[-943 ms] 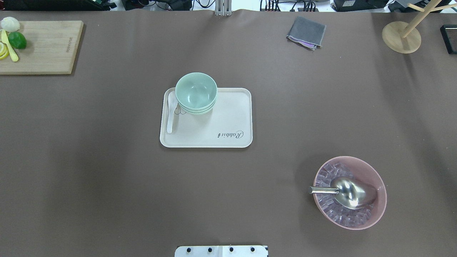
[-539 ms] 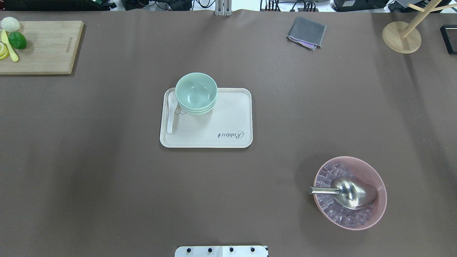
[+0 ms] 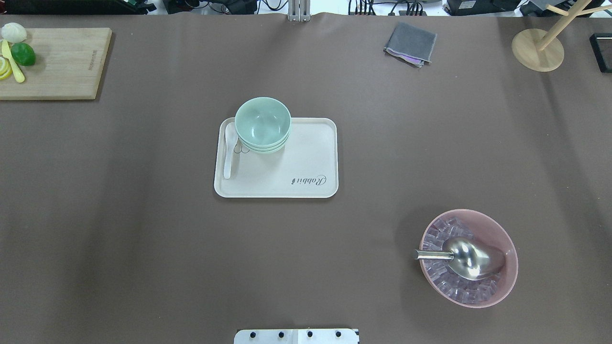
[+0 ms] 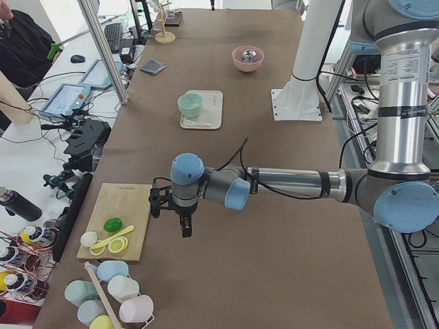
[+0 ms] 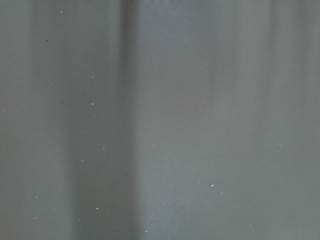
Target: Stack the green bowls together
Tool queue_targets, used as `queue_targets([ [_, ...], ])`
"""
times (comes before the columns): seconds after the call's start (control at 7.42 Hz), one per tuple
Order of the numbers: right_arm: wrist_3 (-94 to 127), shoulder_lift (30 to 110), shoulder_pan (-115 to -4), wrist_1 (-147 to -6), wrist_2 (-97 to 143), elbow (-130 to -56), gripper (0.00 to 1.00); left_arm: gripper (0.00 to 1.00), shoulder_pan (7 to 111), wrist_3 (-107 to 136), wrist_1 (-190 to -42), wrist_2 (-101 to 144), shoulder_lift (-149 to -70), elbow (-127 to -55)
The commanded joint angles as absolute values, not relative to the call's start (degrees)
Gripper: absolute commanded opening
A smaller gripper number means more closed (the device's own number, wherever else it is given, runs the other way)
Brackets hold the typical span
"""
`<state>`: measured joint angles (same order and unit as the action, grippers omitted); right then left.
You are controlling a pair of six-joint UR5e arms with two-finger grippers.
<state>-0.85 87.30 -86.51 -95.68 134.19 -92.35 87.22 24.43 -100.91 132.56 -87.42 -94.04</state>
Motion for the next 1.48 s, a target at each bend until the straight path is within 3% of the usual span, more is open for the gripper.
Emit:
queue_targets([
  [0.0,-0.4,86.1,-86.7,-98.2,134.2,-92.5,1.0,0.98,88.4,17.3,-96.5,132.5,-87.5,-94.7],
  [1.35,-0.4,85.3,-86.7,-101.2,134.2,-93.9,1.0,0.98,88.4,17.0,-95.5,132.1,-87.1,-94.8],
])
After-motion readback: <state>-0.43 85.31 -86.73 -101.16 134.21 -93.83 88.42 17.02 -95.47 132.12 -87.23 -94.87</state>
